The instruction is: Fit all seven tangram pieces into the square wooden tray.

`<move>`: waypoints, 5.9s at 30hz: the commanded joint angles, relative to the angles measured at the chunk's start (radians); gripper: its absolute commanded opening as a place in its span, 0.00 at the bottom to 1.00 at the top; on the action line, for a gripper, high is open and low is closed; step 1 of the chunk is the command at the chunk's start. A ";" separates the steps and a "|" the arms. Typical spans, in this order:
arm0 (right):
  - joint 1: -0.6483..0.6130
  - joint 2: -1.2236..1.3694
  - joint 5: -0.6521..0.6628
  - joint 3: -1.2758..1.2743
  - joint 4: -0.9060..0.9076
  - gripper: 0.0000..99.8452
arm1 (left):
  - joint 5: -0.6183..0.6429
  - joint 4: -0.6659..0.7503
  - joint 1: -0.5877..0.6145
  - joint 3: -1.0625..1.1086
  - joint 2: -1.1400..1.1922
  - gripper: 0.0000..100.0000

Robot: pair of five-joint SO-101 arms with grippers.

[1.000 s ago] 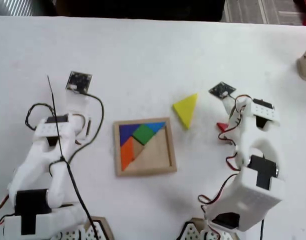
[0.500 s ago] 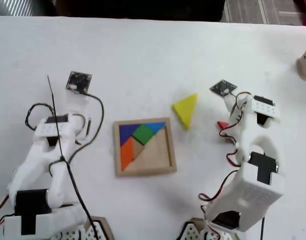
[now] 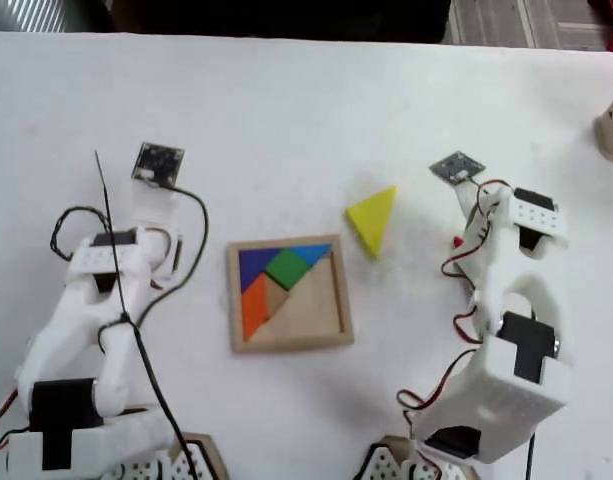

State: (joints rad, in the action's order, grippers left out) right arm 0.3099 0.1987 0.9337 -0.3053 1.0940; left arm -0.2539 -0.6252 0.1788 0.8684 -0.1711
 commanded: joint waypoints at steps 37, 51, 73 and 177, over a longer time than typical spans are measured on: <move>-0.021 0.059 -0.468 0.006 -0.045 0.30 | 0.005 0.023 -0.013 -0.021 -0.005 0.03; -0.015 0.071 -0.442 0.011 -0.022 0.25 | 0.005 0.023 -0.013 -0.018 -0.005 0.02; 0.002 0.068 -0.502 0.153 0.151 0.12 | 0.005 0.023 -0.013 -0.018 -0.007 0.02; -0.039 0.252 -0.715 0.313 0.295 0.24 | 0.005 0.017 -0.013 -0.015 -0.010 0.02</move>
State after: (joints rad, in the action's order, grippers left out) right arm 0.2700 0.4841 0.2248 -0.0077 1.3702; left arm -0.2555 -0.6252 0.1788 0.8684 -0.1711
